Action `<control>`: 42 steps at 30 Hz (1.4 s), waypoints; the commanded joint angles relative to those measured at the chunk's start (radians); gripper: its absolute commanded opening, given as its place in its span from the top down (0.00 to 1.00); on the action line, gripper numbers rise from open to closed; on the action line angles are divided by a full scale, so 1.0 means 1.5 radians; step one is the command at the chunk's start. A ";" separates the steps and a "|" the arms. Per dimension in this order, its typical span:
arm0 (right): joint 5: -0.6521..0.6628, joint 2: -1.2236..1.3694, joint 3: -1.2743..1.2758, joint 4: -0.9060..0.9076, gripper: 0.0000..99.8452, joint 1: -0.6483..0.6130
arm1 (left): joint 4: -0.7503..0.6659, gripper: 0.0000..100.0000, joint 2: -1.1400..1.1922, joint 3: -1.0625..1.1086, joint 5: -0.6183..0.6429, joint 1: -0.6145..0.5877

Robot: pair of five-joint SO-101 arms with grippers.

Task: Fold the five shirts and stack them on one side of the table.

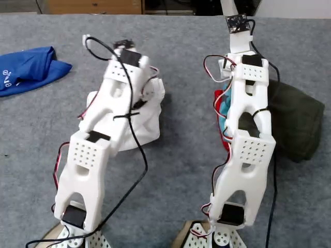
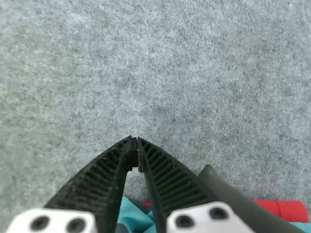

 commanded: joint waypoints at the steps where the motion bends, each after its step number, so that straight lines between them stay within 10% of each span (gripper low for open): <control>1: -0.002 -0.004 -0.009 -0.012 1.00 0.001 | 0.038 0.98 -0.028 -0.027 0.002 0.035; 10: 0.000 -0.004 -0.009 -0.013 1.00 0.004 | 0.065 0.98 -0.046 -0.003 -0.014 0.072; 19: 0.000 -0.004 -0.009 -0.013 1.00 0.003 | 0.005 0.98 -0.028 -0.090 -0.028 -0.107; 42: 0.000 -0.003 -0.008 -0.020 1.00 0.001 | 0.065 0.98 0.068 -0.187 0.016 -0.043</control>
